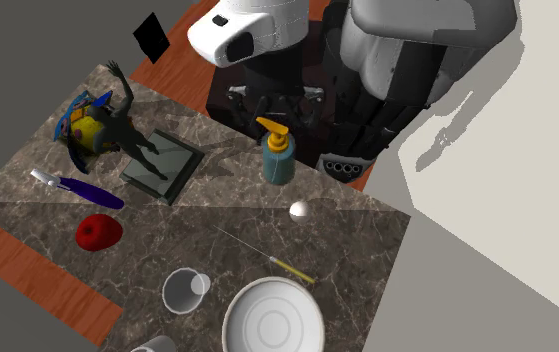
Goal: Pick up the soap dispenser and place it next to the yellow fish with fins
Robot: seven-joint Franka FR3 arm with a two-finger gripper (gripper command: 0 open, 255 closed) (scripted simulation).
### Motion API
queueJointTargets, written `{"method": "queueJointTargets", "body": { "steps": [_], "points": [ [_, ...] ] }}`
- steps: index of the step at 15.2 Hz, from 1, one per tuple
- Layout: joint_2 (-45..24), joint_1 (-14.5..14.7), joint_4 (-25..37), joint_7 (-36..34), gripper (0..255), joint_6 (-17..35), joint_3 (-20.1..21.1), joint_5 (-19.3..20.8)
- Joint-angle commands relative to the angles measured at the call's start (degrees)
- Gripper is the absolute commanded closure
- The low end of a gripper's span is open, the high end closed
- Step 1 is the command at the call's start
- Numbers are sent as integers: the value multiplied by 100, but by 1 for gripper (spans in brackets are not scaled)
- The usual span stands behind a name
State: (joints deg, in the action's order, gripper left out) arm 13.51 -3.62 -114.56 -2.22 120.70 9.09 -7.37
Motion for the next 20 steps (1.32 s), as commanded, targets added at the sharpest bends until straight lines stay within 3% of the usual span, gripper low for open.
{"method": "queueJointTargets", "body": {
  "steps": [1, 10, 20],
  "points": [
    [236, -77, -245, 316, 255, -21, -193, -92],
    [1019, -417, -938, 1571, 255, -283, -1088, -220],
    [1357, -831, -1084, 2936, 255, -694, -2176, -93]
  ]
}}
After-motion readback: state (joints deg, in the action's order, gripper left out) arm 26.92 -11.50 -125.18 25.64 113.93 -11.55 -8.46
